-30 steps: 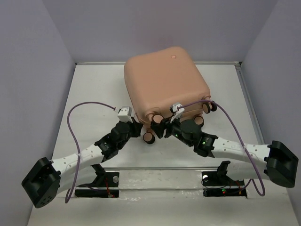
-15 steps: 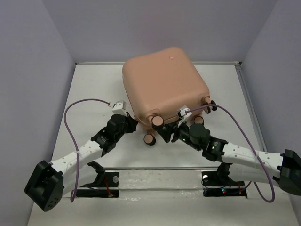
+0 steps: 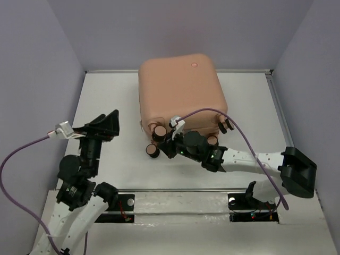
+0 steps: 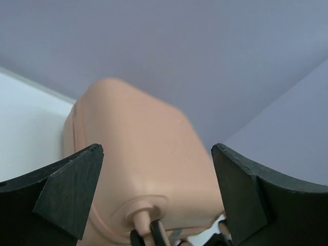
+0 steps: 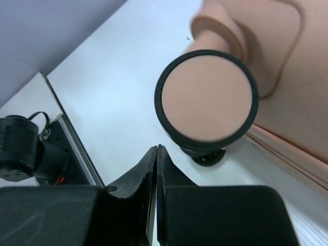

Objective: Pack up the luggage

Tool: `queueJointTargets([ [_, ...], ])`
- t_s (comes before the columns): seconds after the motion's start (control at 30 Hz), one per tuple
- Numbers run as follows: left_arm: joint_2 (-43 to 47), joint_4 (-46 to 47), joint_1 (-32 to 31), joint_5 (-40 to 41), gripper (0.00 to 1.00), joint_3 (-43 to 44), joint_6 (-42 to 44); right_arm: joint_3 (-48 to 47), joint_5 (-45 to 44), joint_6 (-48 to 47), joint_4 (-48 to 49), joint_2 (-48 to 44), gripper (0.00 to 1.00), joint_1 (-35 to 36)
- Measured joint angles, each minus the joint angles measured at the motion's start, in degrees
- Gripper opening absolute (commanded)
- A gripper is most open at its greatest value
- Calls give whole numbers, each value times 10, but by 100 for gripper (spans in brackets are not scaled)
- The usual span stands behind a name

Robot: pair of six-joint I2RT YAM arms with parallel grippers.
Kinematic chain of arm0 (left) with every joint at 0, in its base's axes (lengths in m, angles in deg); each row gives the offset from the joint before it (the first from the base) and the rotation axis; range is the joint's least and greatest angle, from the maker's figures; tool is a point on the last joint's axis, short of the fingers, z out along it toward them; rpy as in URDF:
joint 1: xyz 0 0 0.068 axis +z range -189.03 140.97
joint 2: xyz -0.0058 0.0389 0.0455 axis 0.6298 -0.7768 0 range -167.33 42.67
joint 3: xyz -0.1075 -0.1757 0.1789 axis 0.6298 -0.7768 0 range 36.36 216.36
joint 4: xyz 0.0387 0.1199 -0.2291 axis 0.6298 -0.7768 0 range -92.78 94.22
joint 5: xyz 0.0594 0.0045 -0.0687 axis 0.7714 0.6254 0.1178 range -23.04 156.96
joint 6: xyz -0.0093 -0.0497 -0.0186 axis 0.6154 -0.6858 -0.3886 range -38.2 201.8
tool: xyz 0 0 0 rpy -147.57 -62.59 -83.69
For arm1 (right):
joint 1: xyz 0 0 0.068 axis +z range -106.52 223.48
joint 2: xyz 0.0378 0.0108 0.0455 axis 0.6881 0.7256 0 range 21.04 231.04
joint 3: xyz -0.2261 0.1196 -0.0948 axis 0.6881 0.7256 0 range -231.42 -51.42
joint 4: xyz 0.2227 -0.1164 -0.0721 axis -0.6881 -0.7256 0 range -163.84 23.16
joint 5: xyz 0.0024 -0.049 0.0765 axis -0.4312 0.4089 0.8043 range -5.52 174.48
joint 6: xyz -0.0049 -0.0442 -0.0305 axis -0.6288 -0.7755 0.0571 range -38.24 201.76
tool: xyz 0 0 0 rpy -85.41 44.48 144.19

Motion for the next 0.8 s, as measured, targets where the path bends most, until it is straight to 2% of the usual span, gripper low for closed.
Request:
queueJointTargets([
  [0.03,16,-6,0,1,99,18,2,-9,0,-3,0,5,22,4],
  [0.07,29,-16,0,-1,99,41,9,-15,0,-5,0,5,30,6],
  [0.1,33,-25,0,-6,99,56,14,-21,1,-10,-1,-2,50,10],
  [0.17,33,-42,0,-19,99,77,26,-21,-4,-16,-7,-22,73,12],
  [0.2,31,-56,0,-32,99,85,35,-21,-10,-24,-17,-40,93,12],
  [0.23,26,-68,0,-47,99,90,44,-21,-18,-29,-26,-55,100,12],
  [0.47,-30,-116,0,-142,99,131,104,-20,-150,-86,-127,-286,100,11],
  [0.63,-23,-115,0,-155,99,134,129,-18,-292,-108,-187,-447,100,11],
  [0.8,1,-105,0,-155,99,128,149,28,-386,-114,-187,-537,100,11],
])
